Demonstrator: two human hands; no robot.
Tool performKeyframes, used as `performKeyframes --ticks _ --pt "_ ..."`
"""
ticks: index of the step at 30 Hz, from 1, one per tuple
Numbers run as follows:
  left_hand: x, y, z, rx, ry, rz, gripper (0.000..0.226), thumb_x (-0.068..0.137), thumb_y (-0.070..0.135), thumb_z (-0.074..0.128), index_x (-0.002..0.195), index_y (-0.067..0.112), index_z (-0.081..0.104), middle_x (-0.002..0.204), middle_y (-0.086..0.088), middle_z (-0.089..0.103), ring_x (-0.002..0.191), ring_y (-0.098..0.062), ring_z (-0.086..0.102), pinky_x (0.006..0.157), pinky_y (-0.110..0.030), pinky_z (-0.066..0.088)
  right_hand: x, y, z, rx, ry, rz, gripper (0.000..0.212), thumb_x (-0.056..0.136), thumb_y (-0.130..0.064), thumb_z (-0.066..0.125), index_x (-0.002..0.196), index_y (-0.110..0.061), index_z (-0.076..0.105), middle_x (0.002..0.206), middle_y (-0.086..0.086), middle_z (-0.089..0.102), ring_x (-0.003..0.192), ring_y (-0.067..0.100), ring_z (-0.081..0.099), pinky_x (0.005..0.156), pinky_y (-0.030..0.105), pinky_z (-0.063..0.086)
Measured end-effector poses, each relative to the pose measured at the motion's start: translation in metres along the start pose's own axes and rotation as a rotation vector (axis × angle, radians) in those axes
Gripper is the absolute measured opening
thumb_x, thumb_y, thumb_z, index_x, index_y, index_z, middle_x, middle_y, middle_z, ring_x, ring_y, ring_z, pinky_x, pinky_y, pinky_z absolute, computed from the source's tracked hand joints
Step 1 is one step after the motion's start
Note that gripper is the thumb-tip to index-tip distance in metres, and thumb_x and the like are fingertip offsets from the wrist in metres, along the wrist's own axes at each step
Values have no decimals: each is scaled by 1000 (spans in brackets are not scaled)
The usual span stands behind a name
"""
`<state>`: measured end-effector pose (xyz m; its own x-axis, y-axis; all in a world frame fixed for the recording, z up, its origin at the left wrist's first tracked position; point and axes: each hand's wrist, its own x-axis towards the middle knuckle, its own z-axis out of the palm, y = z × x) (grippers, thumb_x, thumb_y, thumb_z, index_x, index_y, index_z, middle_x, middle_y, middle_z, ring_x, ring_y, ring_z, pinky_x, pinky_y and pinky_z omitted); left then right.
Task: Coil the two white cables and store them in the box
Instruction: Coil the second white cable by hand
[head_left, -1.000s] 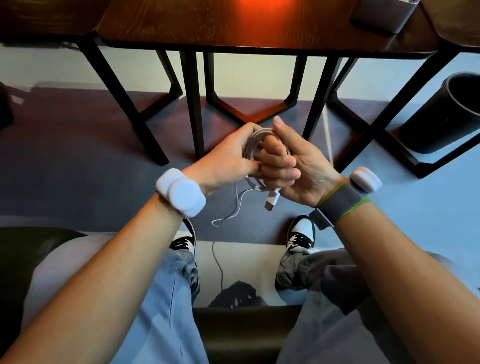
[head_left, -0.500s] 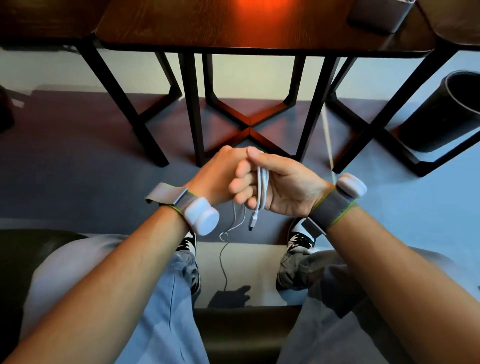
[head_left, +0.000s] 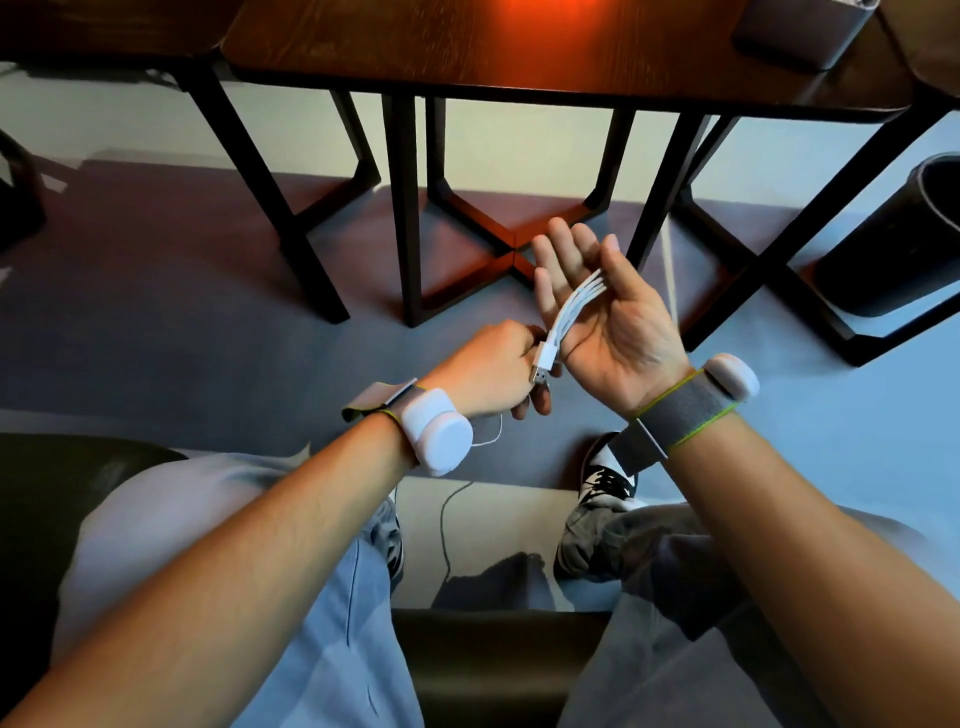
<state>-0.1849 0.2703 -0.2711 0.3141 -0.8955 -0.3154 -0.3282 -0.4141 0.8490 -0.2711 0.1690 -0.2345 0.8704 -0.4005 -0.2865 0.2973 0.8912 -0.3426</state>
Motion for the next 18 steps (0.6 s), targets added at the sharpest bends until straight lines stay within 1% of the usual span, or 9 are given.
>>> performKeyframes --ticks 3,6,8,10,12,14,15,16,18 --pt "-3 0 3 -1 -35 -59 28 96 11 38 89 11 65 59 0 70 39 -10 49 43 -15 39 2 0 -1 -14 37 -82 37 105 -34 36 105 -7 62 104 10 74 98 25 72 87 35 56" --pt "0 -5 6 -2 -103 -124 38 104 32 40 85 13 68 55 2 67 38 -10 44 43 -17 37 5 0 -3 -71 66 -163 39 105 -38 32 107 -10 59 103 9 74 100 24 70 92 35 53" --pt "0 -7 10 -9 -182 -164 46 105 39 38 83 12 69 50 3 63 35 -10 40 40 -17 33 7 -4 -2 -82 102 -219 39 105 -39 30 105 -12 58 102 8 74 103 23 68 97 35 49" --pt "-1 -6 11 13 -229 -202 54 105 45 36 83 10 70 48 3 60 35 -11 39 40 -18 31 9 -7 -5 -126 138 -243 39 106 -39 29 104 -13 58 102 7 74 104 22 67 99 35 47" --pt "-3 -2 9 69 -249 -209 59 104 51 35 80 11 72 45 5 56 36 -13 38 42 -20 32 10 -7 -9 -295 165 -228 38 106 -38 28 103 -14 57 101 4 74 103 19 68 95 32 49" --pt "-5 3 3 123 -255 -200 57 102 54 39 75 15 70 44 7 51 37 -14 38 46 -23 34 10 0 -12 -559 166 -196 35 107 -34 28 101 -15 57 98 2 74 98 17 70 89 30 50" --pt "-5 5 -1 172 -241 -187 56 100 56 41 72 17 70 46 8 52 39 -14 42 49 -24 36 11 4 -13 -712 160 -181 34 107 -32 29 99 -15 57 97 2 74 94 17 70 85 30 51" --pt "-5 5 -7 240 -213 -163 56 98 58 43 69 19 70 51 9 55 45 -13 48 53 -25 39 10 9 -14 -854 151 -166 33 107 -30 31 97 -14 58 96 5 73 91 20 71 81 31 53" --pt "-3 5 -20 385 -140 -118 52 92 61 50 63 22 71 68 10 64 67 -10 59 66 -28 45 8 15 -16 -1097 112 -137 32 106 -27 38 91 -12 62 91 12 73 84 28 71 77 38 57"
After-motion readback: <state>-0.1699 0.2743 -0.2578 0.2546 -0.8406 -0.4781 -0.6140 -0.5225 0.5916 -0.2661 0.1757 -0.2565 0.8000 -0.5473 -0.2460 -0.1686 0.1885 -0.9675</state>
